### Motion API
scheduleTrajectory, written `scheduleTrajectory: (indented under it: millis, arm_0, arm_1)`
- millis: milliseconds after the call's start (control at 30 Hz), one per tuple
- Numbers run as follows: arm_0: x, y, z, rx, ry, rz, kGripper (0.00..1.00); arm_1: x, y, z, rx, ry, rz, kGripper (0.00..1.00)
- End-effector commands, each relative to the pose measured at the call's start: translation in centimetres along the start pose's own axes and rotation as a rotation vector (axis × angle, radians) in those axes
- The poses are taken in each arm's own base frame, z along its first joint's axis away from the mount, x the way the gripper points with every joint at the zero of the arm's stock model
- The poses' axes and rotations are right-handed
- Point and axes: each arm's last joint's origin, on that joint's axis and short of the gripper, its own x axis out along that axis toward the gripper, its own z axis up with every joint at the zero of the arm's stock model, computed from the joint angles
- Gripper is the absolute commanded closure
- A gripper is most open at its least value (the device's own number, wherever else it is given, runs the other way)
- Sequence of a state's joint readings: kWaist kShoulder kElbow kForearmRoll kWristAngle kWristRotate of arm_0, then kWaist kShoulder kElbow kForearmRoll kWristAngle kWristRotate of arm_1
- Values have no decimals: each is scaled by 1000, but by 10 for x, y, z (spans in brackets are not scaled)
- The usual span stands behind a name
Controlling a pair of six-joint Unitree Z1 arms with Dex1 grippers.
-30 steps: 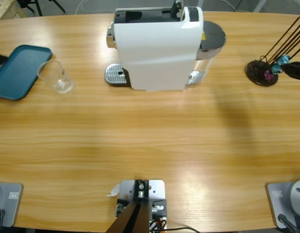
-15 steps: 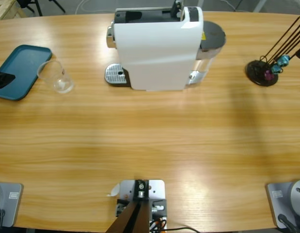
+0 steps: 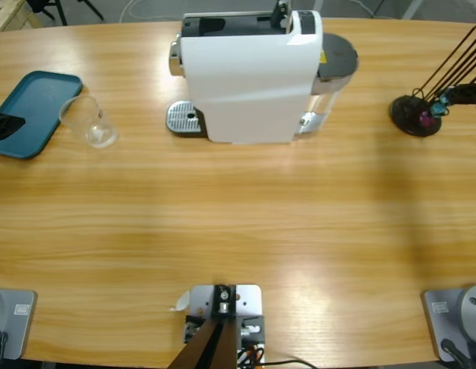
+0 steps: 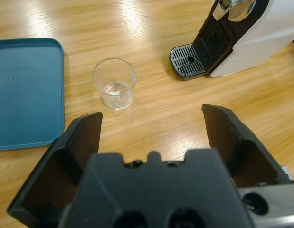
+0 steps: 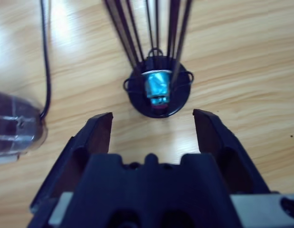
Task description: Pour coffee
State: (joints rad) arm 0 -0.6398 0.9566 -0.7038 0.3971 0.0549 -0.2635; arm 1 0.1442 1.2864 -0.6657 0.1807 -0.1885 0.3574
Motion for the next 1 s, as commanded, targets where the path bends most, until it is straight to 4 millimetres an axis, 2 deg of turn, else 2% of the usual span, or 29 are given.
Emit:
scheduleTrajectory:
  millis: [33,233,900,1000]
  arm_0:
    - [3,3,-11,4,13,18,101]
    - [4,3,-11,4,13,18,101]
    - [4,3,-11,4,11,18,101]
    - [4,3,-11,4,11,19,101]
  arm_1:
    - [19,-4,-4,16,53,-15,285]
    - [31,-1,-3,-21,87,-9,285]
    - [47,3,2,-50,87,-15,285]
    - [48,3,2,-51,85,-25,326]
